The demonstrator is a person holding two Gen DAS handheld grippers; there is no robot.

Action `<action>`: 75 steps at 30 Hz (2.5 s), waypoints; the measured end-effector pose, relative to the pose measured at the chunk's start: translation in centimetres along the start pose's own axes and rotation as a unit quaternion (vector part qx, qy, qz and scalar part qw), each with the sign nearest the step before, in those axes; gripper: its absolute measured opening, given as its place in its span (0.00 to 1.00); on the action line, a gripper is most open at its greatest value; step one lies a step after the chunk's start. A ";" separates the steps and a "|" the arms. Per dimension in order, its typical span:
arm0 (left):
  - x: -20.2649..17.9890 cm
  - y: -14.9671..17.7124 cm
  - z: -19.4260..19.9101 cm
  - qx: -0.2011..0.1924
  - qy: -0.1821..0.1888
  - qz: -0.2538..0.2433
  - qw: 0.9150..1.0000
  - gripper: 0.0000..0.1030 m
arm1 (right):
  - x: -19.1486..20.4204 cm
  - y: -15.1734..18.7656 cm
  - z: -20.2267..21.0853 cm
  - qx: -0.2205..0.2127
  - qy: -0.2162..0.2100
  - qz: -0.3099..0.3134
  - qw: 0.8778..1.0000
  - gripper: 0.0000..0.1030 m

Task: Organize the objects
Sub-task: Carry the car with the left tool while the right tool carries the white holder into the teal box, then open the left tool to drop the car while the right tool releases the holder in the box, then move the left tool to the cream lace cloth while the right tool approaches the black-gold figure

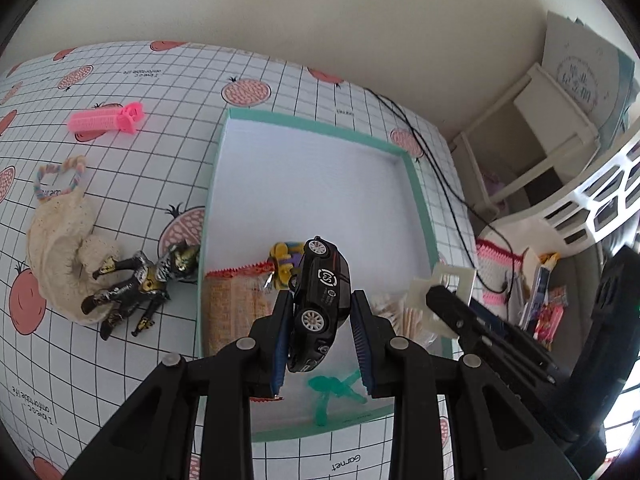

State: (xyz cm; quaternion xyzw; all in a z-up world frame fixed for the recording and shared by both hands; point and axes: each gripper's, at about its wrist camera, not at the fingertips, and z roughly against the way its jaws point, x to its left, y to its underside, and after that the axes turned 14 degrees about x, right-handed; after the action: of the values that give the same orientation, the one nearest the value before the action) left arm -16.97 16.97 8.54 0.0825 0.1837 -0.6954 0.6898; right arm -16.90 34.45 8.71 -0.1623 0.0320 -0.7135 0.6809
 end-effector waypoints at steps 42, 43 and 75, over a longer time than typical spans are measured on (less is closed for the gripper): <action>3.6 -1.1 0.7 -0.044 -0.162 0.034 0.985 0.52 | 2.9 0.0 -1.0 0.009 0.025 0.026 0.999 0.58; 4.0 -1.2 0.6 -0.045 -0.169 0.038 0.984 0.52 | 2.9 0.0 -1.0 0.008 0.024 0.026 0.999 0.60; 7.7 -1.7 1.6 -0.098 -0.223 0.101 0.965 1.00 | 3.7 0.0 -1.1 -0.004 0.019 0.031 0.999 1.00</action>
State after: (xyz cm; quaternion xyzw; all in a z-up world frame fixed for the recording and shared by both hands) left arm -18.67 9.22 7.38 -0.1242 0.0831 -0.6020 0.7844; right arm -17.29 30.58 8.33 -0.1504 0.0527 -0.6948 0.7013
